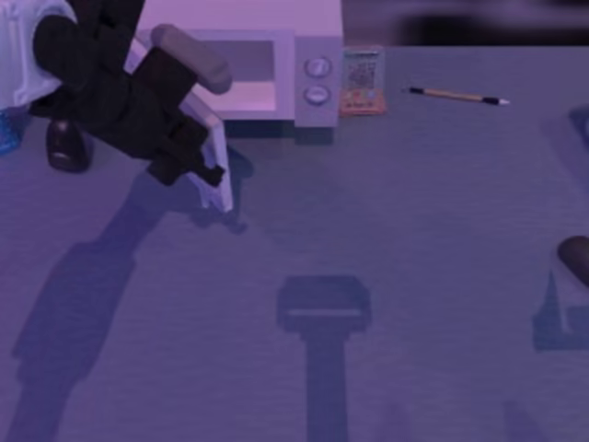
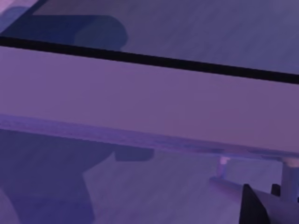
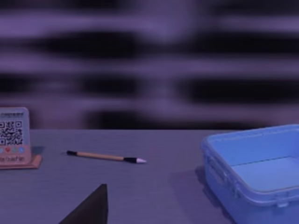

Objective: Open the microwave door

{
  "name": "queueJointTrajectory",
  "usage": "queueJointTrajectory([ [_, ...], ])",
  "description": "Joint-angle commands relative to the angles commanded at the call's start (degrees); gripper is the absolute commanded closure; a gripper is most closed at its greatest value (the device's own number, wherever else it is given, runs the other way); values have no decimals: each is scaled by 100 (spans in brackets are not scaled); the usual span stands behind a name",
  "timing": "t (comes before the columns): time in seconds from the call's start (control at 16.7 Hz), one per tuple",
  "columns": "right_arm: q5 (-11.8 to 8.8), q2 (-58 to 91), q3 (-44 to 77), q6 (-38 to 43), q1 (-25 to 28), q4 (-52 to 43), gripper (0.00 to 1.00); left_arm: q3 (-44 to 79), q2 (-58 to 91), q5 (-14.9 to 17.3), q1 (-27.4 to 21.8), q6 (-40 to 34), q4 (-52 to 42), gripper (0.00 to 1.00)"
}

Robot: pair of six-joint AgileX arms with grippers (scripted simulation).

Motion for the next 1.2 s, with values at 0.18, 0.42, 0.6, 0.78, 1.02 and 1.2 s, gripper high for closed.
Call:
queueJointTrajectory([
  [0.18, 0, 0, 0, 0, 0, 0, 0, 0, 0, 0, 0, 0, 0, 100],
  [0.42, 0, 0, 0, 0, 0, 0, 0, 0, 0, 0, 0, 0, 0, 100],
  [0.6, 0, 0, 0, 0, 0, 0, 0, 0, 0, 0, 0, 0, 0, 100],
  [0.78, 0, 0, 0, 0, 0, 0, 0, -29, 13, 35, -25, -22, -6, 100],
  [1.02, 0, 0, 0, 0, 0, 0, 0, -44, -24, 165, 96, 286, -82, 100],
  [1.2, 0, 0, 0, 0, 0, 0, 0, -83, -78, 326, 258, 656, -180, 100],
])
